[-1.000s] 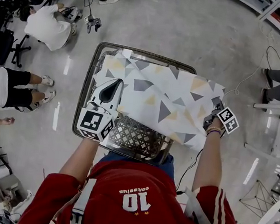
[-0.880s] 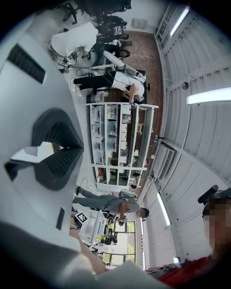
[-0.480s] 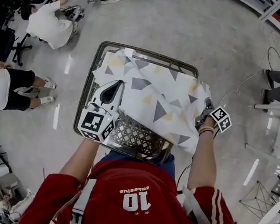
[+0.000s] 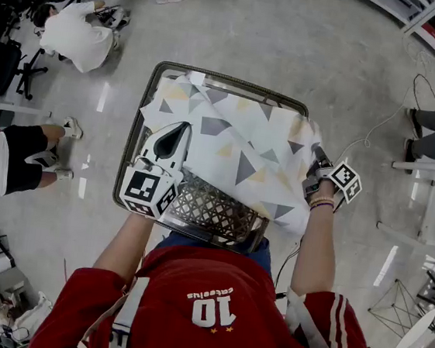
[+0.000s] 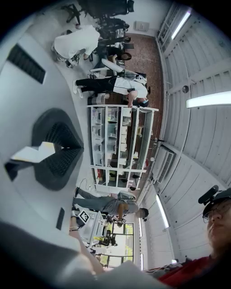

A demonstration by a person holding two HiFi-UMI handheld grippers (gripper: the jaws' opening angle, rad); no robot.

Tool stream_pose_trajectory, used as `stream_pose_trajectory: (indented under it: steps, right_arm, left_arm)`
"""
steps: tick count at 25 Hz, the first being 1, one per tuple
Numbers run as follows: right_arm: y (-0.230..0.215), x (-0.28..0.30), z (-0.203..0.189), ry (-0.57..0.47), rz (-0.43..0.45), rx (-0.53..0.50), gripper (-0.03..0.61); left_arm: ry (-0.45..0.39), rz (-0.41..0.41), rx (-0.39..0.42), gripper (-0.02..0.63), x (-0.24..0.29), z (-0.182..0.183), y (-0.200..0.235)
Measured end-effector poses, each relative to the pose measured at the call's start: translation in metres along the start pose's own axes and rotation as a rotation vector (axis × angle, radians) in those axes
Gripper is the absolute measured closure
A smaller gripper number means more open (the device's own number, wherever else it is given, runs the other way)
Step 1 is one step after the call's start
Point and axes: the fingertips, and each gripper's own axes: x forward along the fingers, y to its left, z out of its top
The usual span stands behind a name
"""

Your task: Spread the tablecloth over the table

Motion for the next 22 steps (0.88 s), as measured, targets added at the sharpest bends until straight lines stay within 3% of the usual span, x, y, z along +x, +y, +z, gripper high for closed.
stream_pose_trajectory:
  steps: [5, 9, 15, 22]
  right_arm:
    - [0.011, 0.011, 0.006, 0.011, 0.047, 0.049, 0.565]
    - [0.022, 0.045, 0.008, 0.025, 0.059, 0.133, 0.565]
    - [0.001, 0.025, -0.004, 0.028, 0.069, 0.192, 0.565]
    - [-0.016, 0.038, 0.008, -0.018, 0.003, 0.136, 0.565]
  left_arm:
    - [-0.004, -0.008, 0.000, 0.607, 0.004, 0.000, -0.022]
    - [0.002, 0.005, -0.004, 0.607, 0.019, 0.004, -0.011]
    - [0.003, 0.025, -0.005, 0.607, -0.004, -0.007, -0.047]
    - [0.015, 0.039, -0.015, 0.607, -0.010, -0.019, -0.021]
